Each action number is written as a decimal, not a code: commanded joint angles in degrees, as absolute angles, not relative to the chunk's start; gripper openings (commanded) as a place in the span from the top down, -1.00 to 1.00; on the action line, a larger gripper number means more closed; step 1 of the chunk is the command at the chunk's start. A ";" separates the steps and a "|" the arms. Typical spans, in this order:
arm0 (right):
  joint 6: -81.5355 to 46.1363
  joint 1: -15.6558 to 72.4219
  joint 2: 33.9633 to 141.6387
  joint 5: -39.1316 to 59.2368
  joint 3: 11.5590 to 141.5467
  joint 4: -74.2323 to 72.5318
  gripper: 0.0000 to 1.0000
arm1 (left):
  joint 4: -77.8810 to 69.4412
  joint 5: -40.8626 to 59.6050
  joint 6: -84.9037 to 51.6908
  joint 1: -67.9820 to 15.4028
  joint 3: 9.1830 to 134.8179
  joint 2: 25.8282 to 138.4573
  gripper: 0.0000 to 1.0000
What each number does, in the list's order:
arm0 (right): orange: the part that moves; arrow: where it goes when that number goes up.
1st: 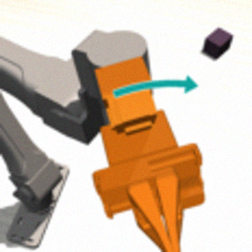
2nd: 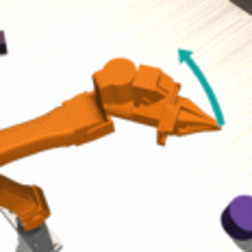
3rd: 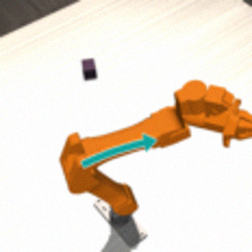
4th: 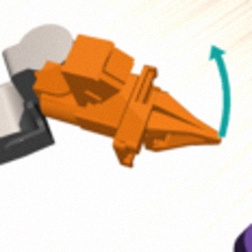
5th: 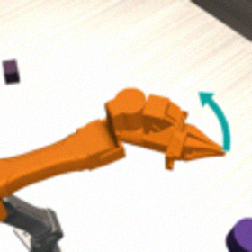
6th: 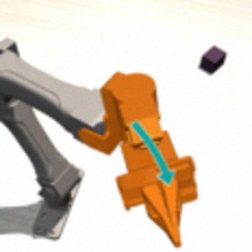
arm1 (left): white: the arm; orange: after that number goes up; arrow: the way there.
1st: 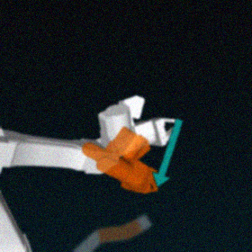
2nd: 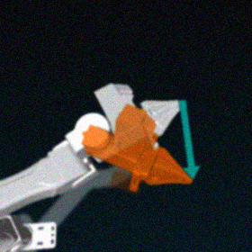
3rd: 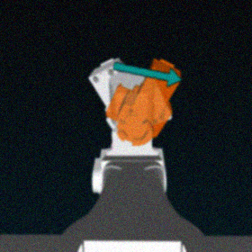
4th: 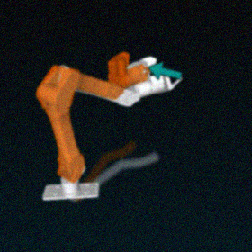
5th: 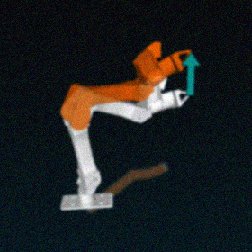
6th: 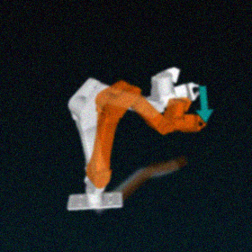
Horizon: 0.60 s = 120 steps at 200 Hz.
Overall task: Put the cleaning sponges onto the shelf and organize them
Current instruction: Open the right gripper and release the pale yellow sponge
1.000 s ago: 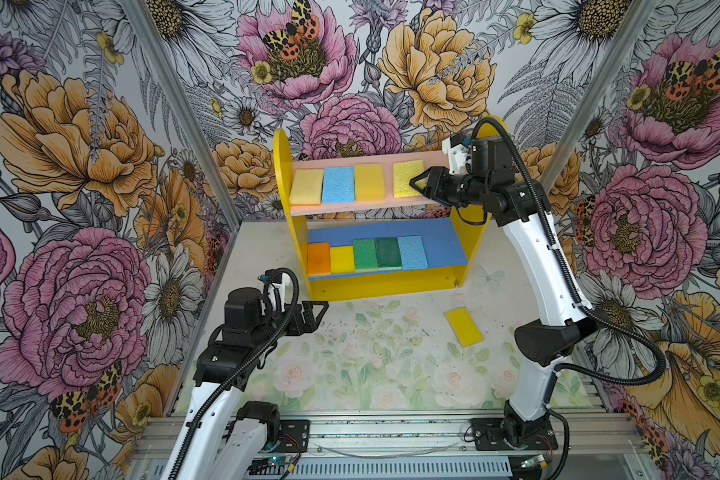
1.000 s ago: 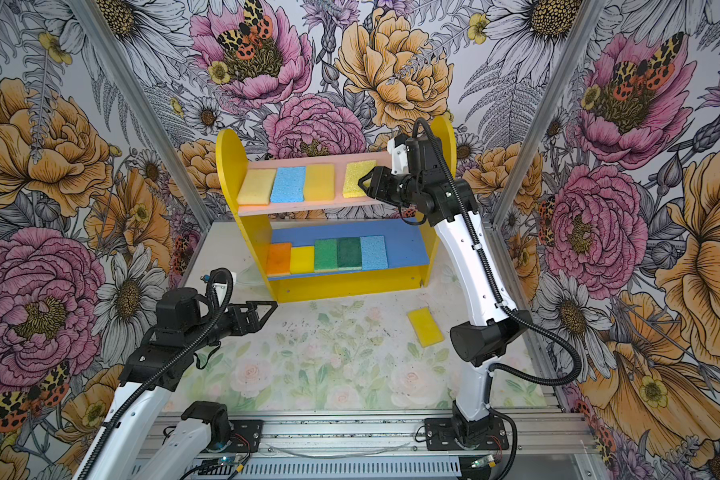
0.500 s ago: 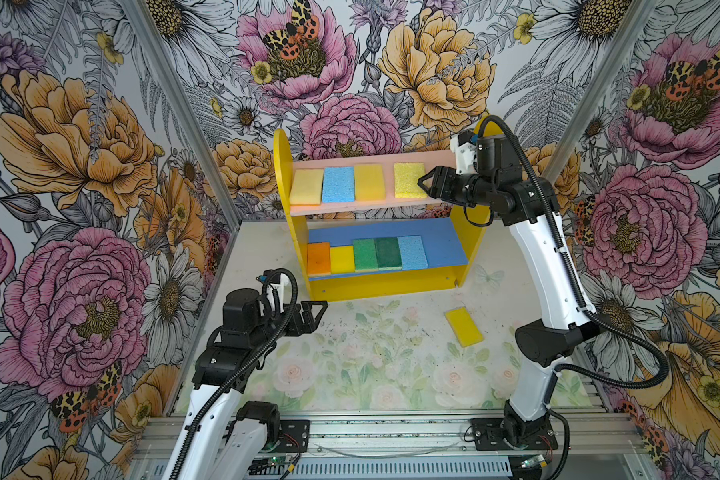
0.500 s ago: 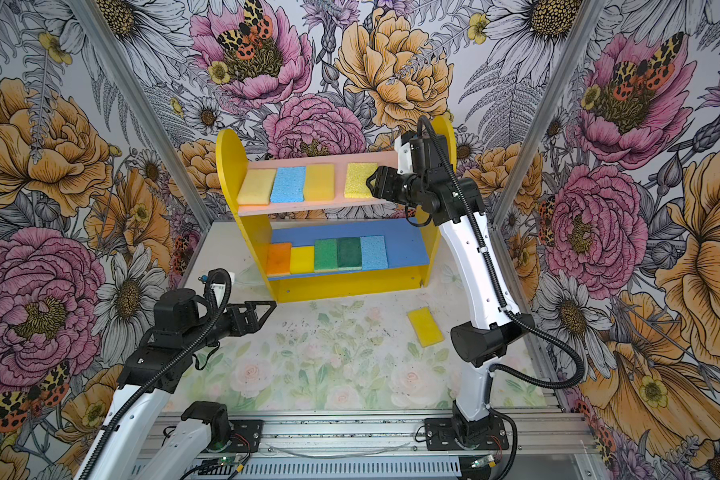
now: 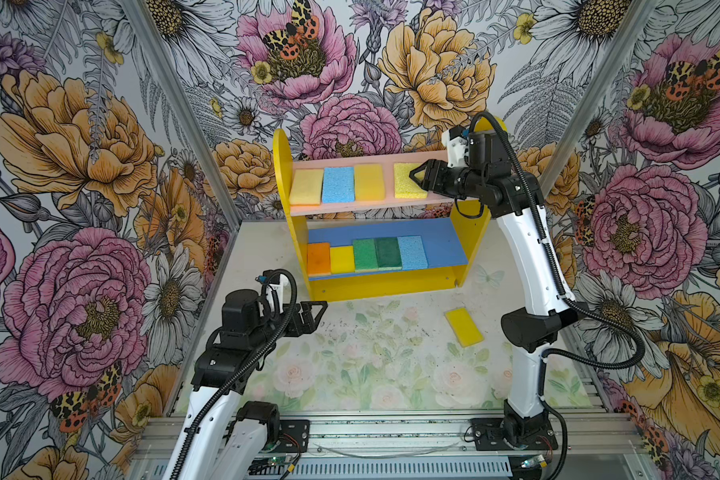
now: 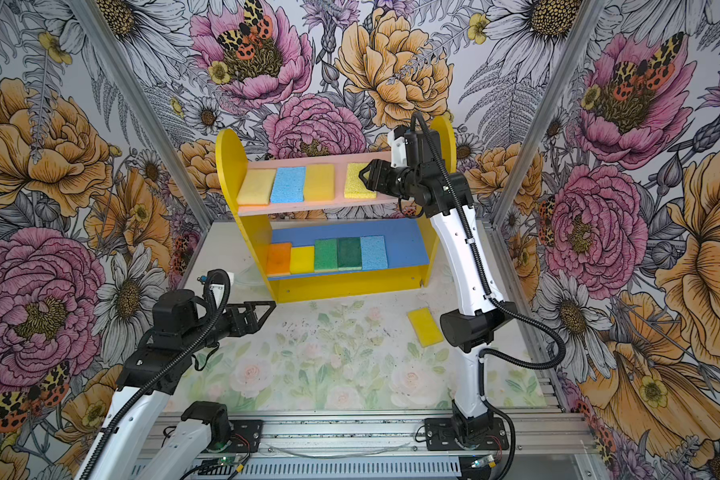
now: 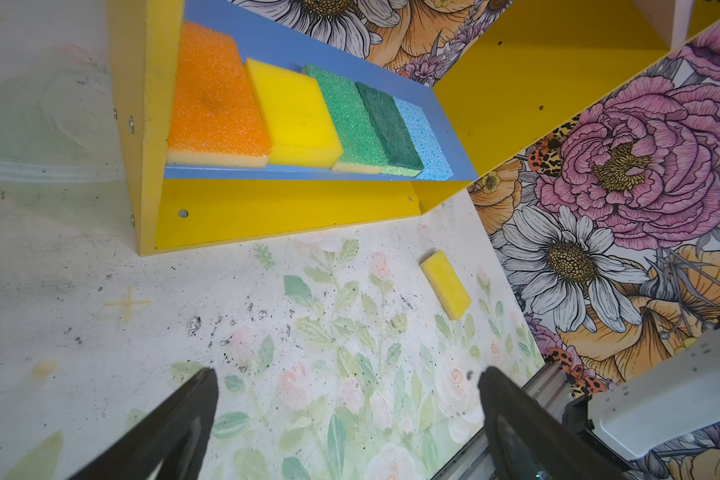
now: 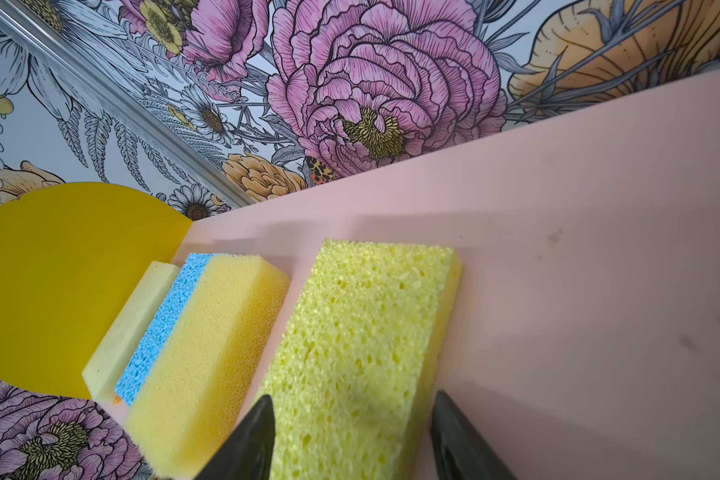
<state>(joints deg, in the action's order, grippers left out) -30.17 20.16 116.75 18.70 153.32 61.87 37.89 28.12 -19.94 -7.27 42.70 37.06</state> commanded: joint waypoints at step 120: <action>-30.67 21.37 123.33 23.47 160.22 64.08 -0.24 | 37.44 27.34 -19.25 -6.86 42.54 36.61 -0.98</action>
